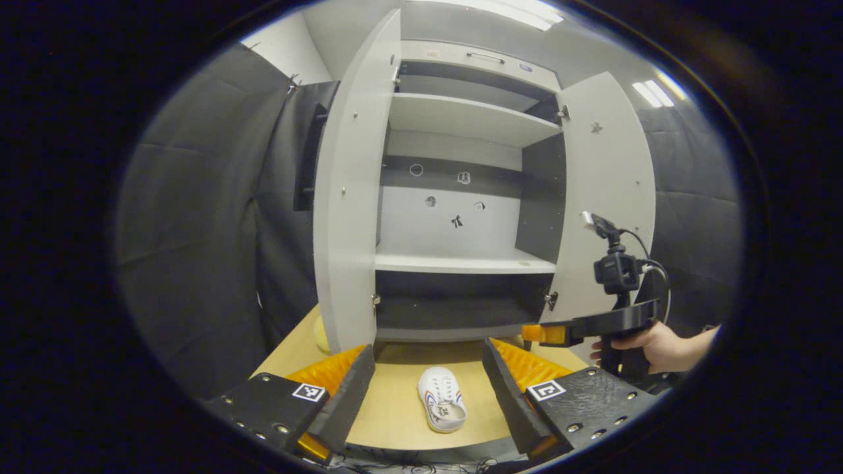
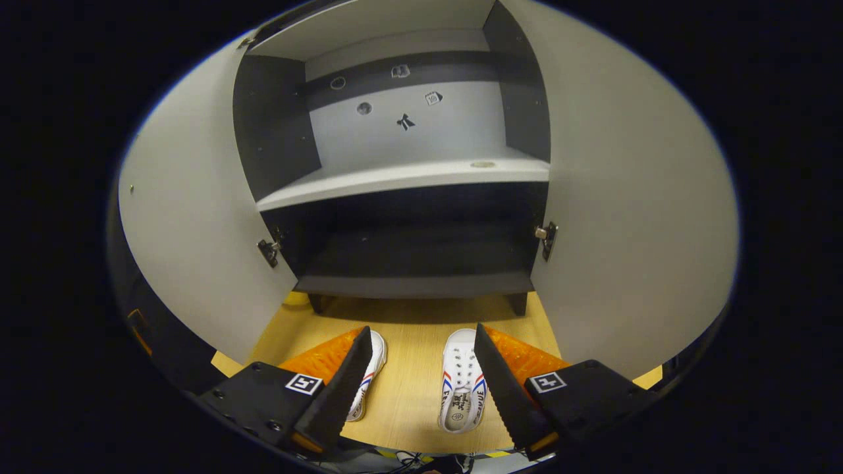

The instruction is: Grab one shoe with the right hand and put it into the shoe cabinet, grab the other shoe with the left hand and put it into the shoe cabinet; then close the right door with the right hand and the left door with the left hand.

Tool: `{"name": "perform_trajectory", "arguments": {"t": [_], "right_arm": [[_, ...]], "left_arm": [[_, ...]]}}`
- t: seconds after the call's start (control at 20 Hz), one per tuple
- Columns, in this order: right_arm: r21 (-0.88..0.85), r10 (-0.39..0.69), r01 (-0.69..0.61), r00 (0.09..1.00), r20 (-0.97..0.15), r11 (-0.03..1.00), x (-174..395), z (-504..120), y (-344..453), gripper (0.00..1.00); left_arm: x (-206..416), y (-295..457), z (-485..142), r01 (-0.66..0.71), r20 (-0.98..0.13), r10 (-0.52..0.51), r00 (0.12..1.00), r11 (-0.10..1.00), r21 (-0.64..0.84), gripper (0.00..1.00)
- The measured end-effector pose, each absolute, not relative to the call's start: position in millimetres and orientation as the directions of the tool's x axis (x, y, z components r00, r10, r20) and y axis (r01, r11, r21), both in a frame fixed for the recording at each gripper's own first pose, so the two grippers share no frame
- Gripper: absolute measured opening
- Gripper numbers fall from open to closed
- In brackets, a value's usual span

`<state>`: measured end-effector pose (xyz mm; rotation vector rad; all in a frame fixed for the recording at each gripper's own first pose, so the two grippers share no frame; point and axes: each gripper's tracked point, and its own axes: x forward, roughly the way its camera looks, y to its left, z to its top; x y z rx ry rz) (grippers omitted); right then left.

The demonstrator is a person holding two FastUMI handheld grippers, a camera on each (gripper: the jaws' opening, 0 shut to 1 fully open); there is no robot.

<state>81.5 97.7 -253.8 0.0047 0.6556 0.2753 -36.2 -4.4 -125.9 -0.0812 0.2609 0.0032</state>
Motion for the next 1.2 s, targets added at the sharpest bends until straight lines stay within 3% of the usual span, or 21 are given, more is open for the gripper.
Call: {"name": "perform_trajectory", "arguments": {"t": [0.2, 0.5, 0.6, 0.7, 0.75, 0.95, 1.0, 1.05, 1.1, 1.15, 1.2], "right_arm": [[0.108, 0.269, -0.264, 0.708, -0.653, 0.958, 94, -310, 100, 0.98], [0.077, 0.205, -0.232, 0.600, -0.774, 0.970, 98, -401, 78, 0.98], [0.085, 0.211, -0.237, 0.582, -0.785, 0.968, 98, -415, 81, 0.94], [0.086, 0.216, -0.249, 0.564, -0.797, 0.965, 93, -429, 84, 0.98], [0.065, 0.207, -0.260, 0.568, -0.796, 0.964, 95, -433, 84, 0.94], [-0.064, 0.131, -0.322, 0.548, -0.826, 0.944, 94, -447, 79, 0.92], [-0.109, 0.093, -0.326, 0.545, -0.833, 0.939, 97, -452, 75, 0.84], [-0.146, 0.064, -0.318, 0.565, -0.823, 0.937, 100, -449, 73, 0.69], [-0.179, 0.029, -0.299, 0.577, -0.816, 0.937, 104, -454, 67, 0.45], [-0.180, 0.023, -0.285, 0.587, -0.810, 0.942, 99, -447, 68, 0.46], [-0.184, 0.014, -0.281, 0.579, -0.815, 0.942, 99, -452, 68, 0.33]], "left_arm": [[-22, -22, -150, 0.032, -0.285, -0.033, 0.958, 0.999, -0.008, 0.94], [-13, -49, -183, 0.079, -0.349, -0.092, 0.933, 0.996, -0.051, 0.95], [-9, -51, -187, 0.091, -0.360, -0.103, 0.927, 0.995, -0.049, 0.94], [-9, -54, -191, 0.096, -0.373, -0.110, 0.921, 0.994, -0.056, 0.94], [-8, -55, -194, 0.098, -0.379, -0.115, 0.918, 0.993, -0.064, 0.94], [-3, -63, -197, 0.127, -0.398, -0.157, 0.904, 0.987, -0.102, 0.94], [-1, -66, -199, 0.141, -0.412, -0.171, 0.895, 0.985, -0.103, 0.94], [2, -69, -201, 0.161, -0.425, -0.191, 0.885, 0.981, -0.107, 0.94], [5, -72, -201, 0.180, -0.433, -0.210, 0.877, 0.978, -0.110, 0.94], [8, -73, -198, 0.193, -0.434, -0.222, 0.873, 0.975, -0.110, 0.94], [10, -73, -195, 0.202, -0.433, -0.230, 0.872, 0.973, -0.109, 1.00]]}}
